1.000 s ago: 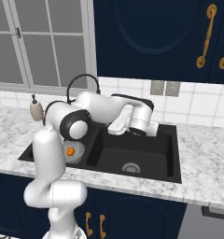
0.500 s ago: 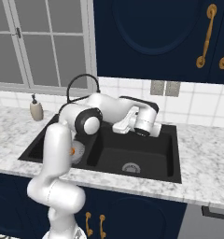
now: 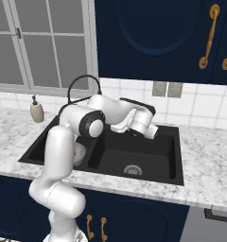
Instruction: Put the colander in the sink, put the tangerine in the colander, and turn on the sink faucet and pour water over the colander.
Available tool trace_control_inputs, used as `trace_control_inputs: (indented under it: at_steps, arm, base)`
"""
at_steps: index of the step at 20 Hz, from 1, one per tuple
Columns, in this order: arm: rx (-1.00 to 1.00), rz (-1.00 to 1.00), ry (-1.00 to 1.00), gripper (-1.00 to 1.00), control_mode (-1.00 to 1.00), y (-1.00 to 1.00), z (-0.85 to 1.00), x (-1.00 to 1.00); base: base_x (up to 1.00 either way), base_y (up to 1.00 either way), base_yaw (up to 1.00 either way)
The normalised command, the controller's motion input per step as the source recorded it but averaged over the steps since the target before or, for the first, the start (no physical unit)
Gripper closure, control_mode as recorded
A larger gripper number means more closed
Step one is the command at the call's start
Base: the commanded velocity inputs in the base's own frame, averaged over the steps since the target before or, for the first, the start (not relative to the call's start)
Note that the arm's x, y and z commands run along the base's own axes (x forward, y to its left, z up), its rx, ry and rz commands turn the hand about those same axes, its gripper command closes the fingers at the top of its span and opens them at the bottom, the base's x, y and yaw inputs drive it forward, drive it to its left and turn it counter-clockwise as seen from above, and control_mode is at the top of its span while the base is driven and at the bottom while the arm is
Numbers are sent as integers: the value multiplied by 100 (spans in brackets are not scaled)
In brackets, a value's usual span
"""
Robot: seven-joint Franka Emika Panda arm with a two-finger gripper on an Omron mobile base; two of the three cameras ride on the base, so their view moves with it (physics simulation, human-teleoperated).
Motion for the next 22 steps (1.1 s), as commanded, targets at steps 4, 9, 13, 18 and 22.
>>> trace_control_inputs:
  at_steps: [4,9,13,18,22]
  arm:
    - [-6,-31,0,-100,-100,21,-1,27]
    - [0,-12,1,-100,-100,0,0,12]
    - [0,-2,1,-100,-100,0,0,4]
    - [0,0,2,-100,-100,1,0,8]
    - [0,0,2,-100,-100,2,0,14]
  base:
    - [0,0,0]
    - [0,0,0]
    - [0,0,0]
    - [0,0,0]
    - [0,0,0]
